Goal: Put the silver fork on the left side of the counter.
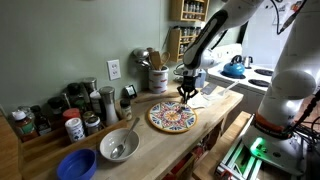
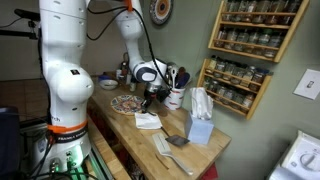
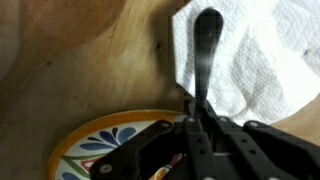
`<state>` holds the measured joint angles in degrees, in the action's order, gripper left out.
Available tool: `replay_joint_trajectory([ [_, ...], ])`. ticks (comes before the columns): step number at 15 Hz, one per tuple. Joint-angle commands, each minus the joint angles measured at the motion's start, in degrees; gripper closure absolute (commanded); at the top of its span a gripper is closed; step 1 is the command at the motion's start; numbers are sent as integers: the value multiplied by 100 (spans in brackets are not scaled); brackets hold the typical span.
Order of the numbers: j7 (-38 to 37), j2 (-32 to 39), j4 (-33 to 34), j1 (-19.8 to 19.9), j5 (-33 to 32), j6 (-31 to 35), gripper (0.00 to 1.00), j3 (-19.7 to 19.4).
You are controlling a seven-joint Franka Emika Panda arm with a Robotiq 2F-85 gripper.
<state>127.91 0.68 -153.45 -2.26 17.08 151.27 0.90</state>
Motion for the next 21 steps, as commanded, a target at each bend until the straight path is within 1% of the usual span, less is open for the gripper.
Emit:
replay_joint_trajectory([
  [1, -243, -792, -488, -78, 363, -135, 98, 122],
  [3, -296, -1079, -644, -254, 735, -164, 98, 133],
  [4, -449, -1200, -727, -347, 907, -79, 98, 125],
  [5, -753, -1014, -404, -425, 1055, -97, 98, 112],
  [6, -1102, -1092, -436, -505, 1194, -26, 98, 125],
  [8, -1808, -1133, -384, -632, 1270, 182, 98, 181],
  [10, -2660, -1384, -693, -725, 1171, 515, 98, 292],
  [11, -3122, -1091, -373, -511, 1065, 594, 98, 571],
  [12, -3601, -1057, -394, -459, 949, 755, 98, 713],
  [15, -4908, -873, -390, 87, 602, 1192, 98, 1409],
  [16, -5356, -859, -390, 330, 433, 1255, 98, 1651],
  [18, -6270, -938, -390, 898, -10, 1167, 98, 2113],
  [21, -7586, -1309, -381, 1628, -617, 498, 98, 2701],
])
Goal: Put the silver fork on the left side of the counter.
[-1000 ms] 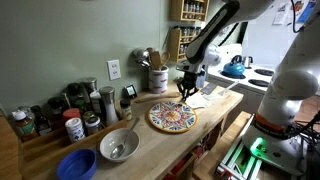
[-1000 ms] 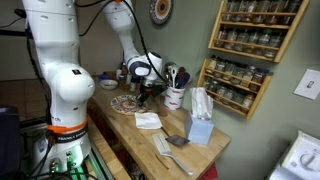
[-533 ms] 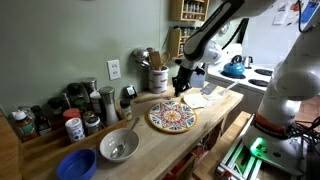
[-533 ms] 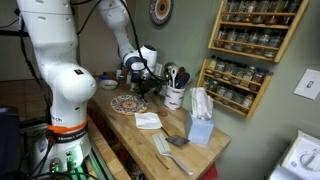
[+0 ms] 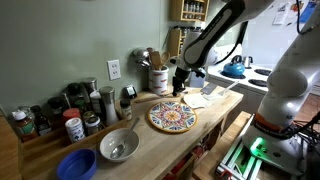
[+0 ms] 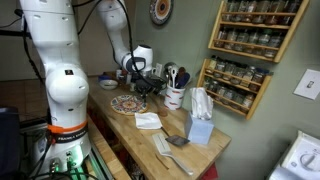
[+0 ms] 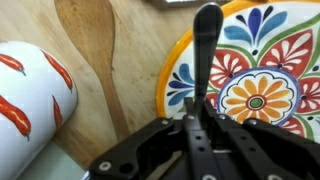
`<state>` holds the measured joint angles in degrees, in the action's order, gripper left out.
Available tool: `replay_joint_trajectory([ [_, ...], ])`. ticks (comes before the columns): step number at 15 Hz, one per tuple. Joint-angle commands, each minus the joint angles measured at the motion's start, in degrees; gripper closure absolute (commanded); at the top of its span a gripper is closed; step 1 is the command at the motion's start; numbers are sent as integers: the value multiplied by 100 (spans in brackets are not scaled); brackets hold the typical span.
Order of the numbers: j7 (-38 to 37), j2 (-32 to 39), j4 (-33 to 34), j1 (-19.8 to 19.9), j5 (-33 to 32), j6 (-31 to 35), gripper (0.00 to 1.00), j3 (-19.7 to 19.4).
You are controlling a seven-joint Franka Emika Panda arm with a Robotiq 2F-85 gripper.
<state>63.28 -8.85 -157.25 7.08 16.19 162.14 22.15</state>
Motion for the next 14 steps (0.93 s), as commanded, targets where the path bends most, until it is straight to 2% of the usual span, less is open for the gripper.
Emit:
replay_joint_trajectory([
  [1, -1544, -477, -1, 773, -637, -895, 98, 707],
  [2, -1729, -646, -342, -460, -677, -1026, 98, -319],
  [4, -1925, -474, -15, -855, -724, -1675, 98, -505],
  [6, -1955, -533, -8, -1469, -479, -1885, 98, -715],
  [8, -2653, -526, 0, -1797, -612, -1451, 98, -663],
  [9, -2748, -692, -256, -2039, -485, -1256, 98, -693],
  [10, -2516, -597, -152, -2306, -381, -1183, 98, -765],
  [11, -1932, -487, 7, -2584, -309, -1211, 98, -901],
  [12, -2469, -441, 8, -2380, -628, -1301, 90, -924],
  [14, -2280, -446, 40, -2647, -529, -1273, 90, -952],
])
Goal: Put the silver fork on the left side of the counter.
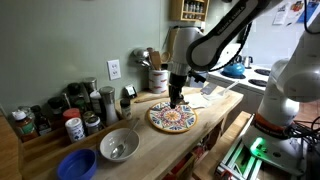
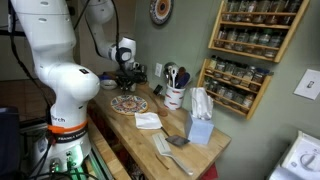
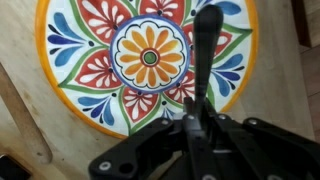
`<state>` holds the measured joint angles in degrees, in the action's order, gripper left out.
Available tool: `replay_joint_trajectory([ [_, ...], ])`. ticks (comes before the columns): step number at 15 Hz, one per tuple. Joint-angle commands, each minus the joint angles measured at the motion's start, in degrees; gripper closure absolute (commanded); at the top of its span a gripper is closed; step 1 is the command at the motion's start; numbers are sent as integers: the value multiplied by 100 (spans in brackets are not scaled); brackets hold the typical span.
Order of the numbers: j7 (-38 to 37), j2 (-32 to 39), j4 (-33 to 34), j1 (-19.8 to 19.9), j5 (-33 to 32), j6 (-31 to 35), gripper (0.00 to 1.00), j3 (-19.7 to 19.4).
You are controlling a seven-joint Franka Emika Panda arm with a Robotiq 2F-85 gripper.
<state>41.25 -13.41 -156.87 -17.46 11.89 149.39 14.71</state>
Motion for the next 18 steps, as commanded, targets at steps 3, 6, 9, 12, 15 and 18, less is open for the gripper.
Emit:
replay_joint_trajectory([
  [3, 38, 8, 18, -225, -83, 0, 90, -255],
  [6, -57, 36, 46, -226, -100, 8, 98, -245],
  [9, -257, 11, -26, -464, 417, 197, 98, -303],
  [12, -786, -21, -248, -693, 1145, 817, 98, -291],
  [15, -1231, 375, -69, -976, 1815, 1439, 98, -298],
  [18, -1993, 745, -69, -1111, 2137, 2205, 98, -162],
])
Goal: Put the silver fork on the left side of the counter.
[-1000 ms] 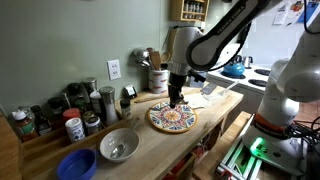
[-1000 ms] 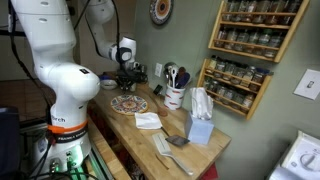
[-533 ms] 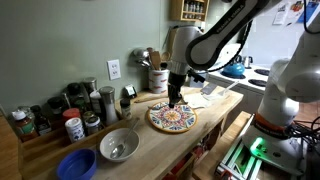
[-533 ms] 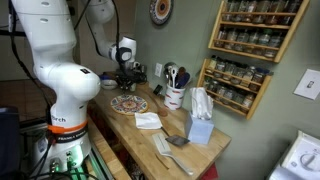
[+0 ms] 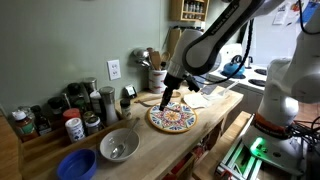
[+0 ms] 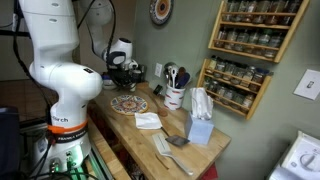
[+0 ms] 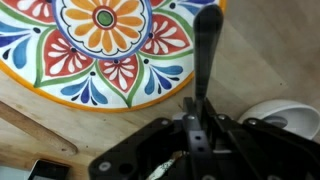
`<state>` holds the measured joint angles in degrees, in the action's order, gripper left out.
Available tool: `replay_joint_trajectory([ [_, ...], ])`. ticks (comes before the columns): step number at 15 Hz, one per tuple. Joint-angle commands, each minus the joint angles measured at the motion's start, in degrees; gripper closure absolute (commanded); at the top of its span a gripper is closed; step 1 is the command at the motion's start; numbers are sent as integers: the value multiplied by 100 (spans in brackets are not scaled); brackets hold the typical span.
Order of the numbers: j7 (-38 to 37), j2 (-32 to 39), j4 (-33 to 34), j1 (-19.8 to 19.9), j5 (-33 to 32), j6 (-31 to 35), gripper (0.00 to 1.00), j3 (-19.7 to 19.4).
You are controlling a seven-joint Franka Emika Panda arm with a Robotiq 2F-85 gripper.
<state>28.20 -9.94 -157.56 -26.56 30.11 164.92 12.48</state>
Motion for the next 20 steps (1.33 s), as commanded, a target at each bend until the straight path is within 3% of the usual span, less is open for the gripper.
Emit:
replay_joint_trajectory([
  [1, -906, 539, -1, -51, 452, 888, 98, 291],
  [4, -1839, 1017, -6, 68, 410, 1653, 98, 551],
  [7, -2180, 1361, -9, -141, 757, 2178, 98, 559],
  [13, -2033, 1679, -2, -689, 1837, 2709, 98, 591],
  [20, -1984, 1627, 19, -1231, 2669, 2742, 98, 704],
])
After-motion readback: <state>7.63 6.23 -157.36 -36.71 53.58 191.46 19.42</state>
